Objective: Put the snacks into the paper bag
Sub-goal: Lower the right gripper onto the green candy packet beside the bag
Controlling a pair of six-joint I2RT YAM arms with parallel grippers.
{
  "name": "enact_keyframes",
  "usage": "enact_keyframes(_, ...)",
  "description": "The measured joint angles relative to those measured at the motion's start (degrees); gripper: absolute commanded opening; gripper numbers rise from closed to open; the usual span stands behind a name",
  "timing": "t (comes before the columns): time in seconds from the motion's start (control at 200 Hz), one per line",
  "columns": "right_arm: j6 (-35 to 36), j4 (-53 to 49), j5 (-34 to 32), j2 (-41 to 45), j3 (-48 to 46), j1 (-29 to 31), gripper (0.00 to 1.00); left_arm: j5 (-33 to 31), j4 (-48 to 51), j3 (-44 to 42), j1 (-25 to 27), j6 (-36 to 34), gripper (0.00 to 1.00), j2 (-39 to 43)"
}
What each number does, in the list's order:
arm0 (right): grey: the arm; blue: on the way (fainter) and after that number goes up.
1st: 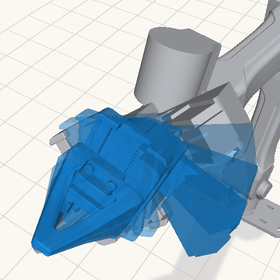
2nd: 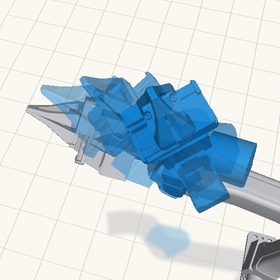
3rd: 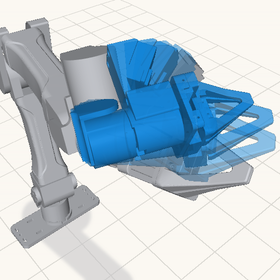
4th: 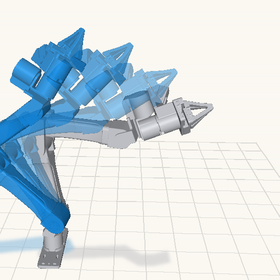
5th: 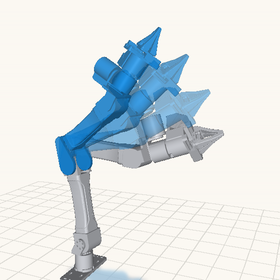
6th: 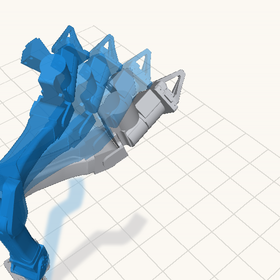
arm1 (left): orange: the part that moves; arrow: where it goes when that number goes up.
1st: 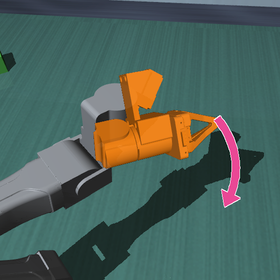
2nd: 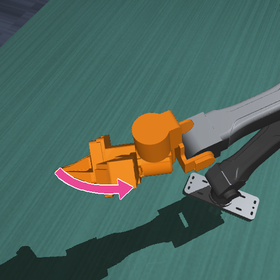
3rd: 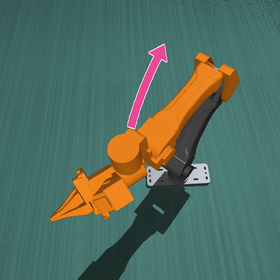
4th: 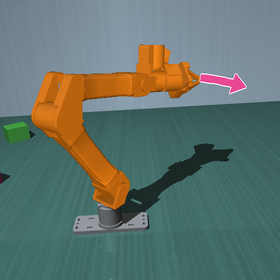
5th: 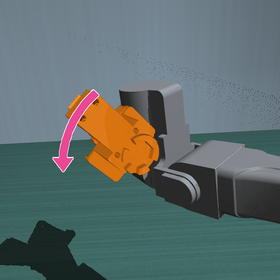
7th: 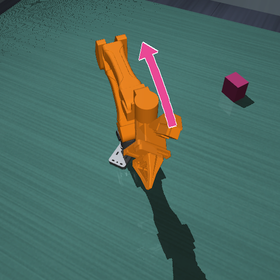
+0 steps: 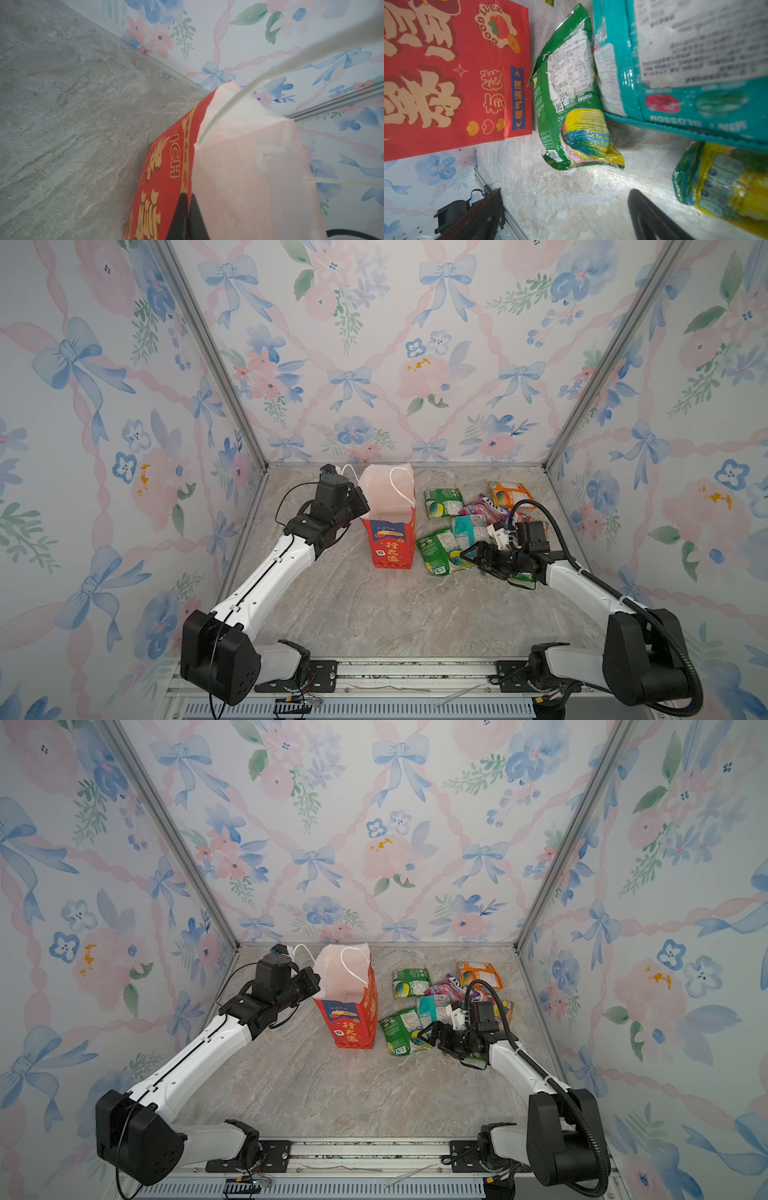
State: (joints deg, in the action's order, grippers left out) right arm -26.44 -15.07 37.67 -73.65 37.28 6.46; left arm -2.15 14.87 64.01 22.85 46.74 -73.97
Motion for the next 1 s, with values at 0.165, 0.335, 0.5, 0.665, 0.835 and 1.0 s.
enact_keyframes(0.165,-0.85,3.1,0.02,-1.81,-1.86,0.0,0.97,-0.66,0.02,-0.26,0.0,0.0,0.0,0.7)
enact_keyframes(0.335,-1.7,6.82,0.07,-3.72,-3.5,0.0,0.97,-0.59,0.09,-0.37,0.0,0.0,0.0,0.39)
enact_keyframes(0.5,-3.02,11.52,0.46,-6.14,-4.72,0.0,0.97,-0.61,0.13,-0.42,0.0,0.0,0.0,0.15)
enact_keyframes(0.665,-4.79,16.13,0.85,-8.92,-6.03,0.83,0.96,-0.61,0.15,-0.52,0.0,0.0,0.0,0.15)
enact_keyframes(0.835,-7.32,22.18,0.92,-11.21,-6.14,2.89,0.97,-0.59,0.15,-0.52,0.0,0.0,0.0,0.15)
enact_keyframes(1.0,-10.64,28.83,1.22,-13.4,-6.82,3.56,0.97,-0.59,0.15,-0.52,0.0,0.02,0.0,0.15)
